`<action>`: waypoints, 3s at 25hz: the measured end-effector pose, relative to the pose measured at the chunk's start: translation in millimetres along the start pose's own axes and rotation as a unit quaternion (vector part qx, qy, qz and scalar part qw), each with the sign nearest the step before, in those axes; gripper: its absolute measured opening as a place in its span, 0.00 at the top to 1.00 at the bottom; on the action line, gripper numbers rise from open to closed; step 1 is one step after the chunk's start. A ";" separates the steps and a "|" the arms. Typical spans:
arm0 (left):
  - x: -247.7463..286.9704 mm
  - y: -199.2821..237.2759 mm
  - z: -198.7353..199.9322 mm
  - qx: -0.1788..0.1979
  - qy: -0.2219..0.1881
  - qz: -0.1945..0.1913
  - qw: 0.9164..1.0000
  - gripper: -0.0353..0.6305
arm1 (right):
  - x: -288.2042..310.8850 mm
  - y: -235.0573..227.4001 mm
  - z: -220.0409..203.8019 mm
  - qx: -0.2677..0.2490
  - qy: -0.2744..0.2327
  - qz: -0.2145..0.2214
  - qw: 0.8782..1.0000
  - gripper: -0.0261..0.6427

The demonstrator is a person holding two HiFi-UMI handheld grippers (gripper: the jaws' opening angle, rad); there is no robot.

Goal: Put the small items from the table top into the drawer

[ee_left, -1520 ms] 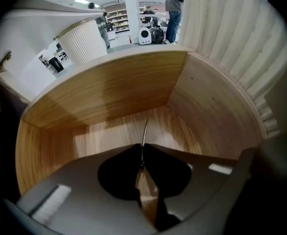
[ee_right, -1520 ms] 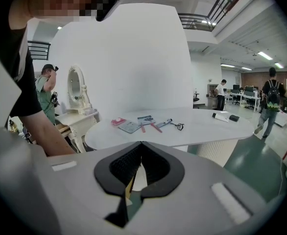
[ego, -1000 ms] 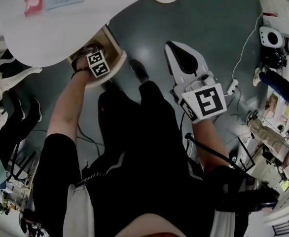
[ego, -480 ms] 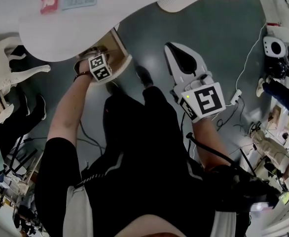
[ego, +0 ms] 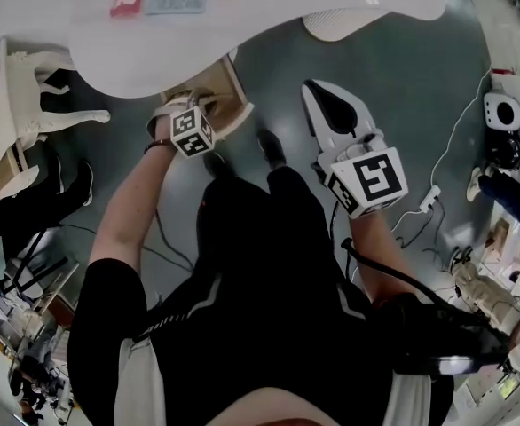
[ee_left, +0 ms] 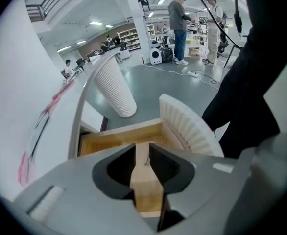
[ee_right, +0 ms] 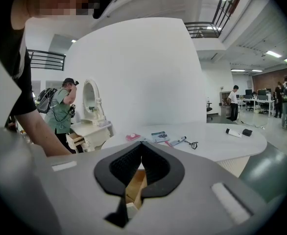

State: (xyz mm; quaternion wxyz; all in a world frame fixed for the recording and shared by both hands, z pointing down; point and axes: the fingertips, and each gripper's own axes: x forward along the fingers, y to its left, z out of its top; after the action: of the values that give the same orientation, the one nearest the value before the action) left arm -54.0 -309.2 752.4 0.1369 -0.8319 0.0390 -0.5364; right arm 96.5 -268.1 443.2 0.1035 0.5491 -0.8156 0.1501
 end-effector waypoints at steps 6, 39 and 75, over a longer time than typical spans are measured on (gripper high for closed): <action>-38.1 0.0 16.4 -0.042 -0.038 0.023 0.998 0.84 | 5.5 9.5 18.3 -0.004 -0.014 0.015 1.000 0.96; -340.9 84.1 53.4 -0.390 -0.360 0.263 0.806 0.95 | 47.5 76.0 99.5 -0.044 -0.071 0.110 0.990 0.96; -427.4 90.5 52.1 -0.391 -0.377 0.353 0.762 0.95 | 54.7 108.8 131.0 -0.059 -0.100 0.123 0.986 0.96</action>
State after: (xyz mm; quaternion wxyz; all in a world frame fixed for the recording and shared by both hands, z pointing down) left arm -179.7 -295.9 331.0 -0.0168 -0.8754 0.4820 -0.0314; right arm -25.4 -324.1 324.9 0.0344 0.4496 -0.8907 0.0578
